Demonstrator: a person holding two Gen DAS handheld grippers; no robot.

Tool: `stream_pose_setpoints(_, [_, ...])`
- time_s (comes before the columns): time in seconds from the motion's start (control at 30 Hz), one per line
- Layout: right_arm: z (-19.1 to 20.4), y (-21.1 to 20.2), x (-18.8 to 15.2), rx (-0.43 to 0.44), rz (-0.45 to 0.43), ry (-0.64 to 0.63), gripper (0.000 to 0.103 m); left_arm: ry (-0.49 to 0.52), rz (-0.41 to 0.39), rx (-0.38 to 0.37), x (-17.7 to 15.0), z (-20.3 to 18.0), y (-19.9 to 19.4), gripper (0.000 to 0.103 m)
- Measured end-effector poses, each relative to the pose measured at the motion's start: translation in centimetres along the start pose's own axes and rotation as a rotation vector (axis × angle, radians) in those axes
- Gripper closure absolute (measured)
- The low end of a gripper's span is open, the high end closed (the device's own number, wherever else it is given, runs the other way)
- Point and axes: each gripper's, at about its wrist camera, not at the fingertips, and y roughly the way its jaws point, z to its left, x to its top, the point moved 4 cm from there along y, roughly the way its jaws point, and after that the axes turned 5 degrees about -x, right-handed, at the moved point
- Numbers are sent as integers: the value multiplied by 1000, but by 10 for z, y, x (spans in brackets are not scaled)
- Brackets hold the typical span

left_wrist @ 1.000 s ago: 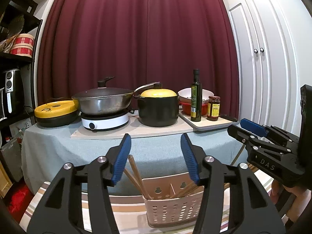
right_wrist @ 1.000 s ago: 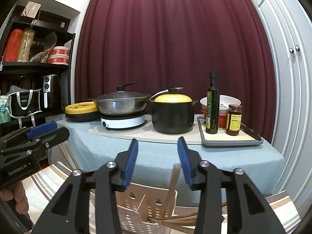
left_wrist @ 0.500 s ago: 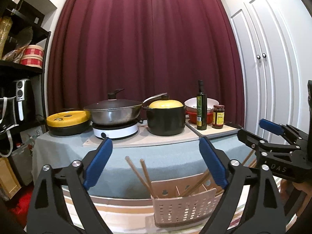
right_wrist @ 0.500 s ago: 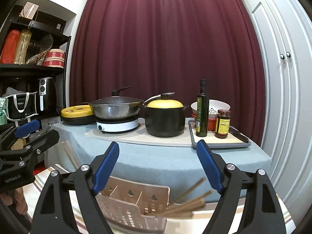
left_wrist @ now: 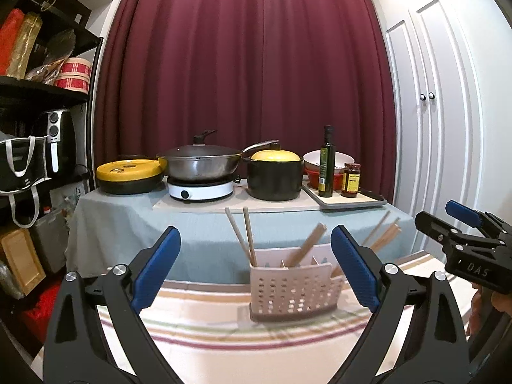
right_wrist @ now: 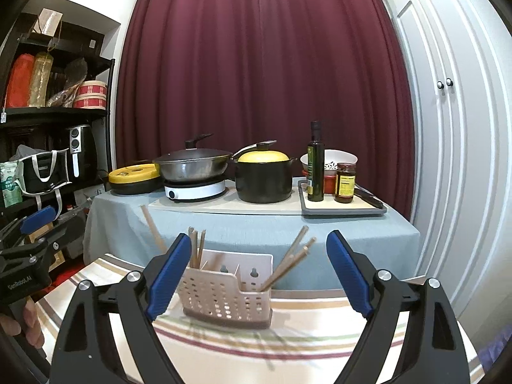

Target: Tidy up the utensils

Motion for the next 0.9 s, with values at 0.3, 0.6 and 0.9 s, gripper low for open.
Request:
stream_pose_setpoints(0.3, [-2, -41, -1, -19, -12, -7, 19, 3, -15, 6, 0, -5, -44, 10])
stream_pose_setpoints(0.6, [-3, -62, -1, -41, -21, -12, 19, -10, -34, 10, 3, -3, -72, 10])
stream_pose_setpoints(0.9, [0, -73, 1, -39, -41, -22, 19, -20, -46, 10, 6, -1, -81, 10])
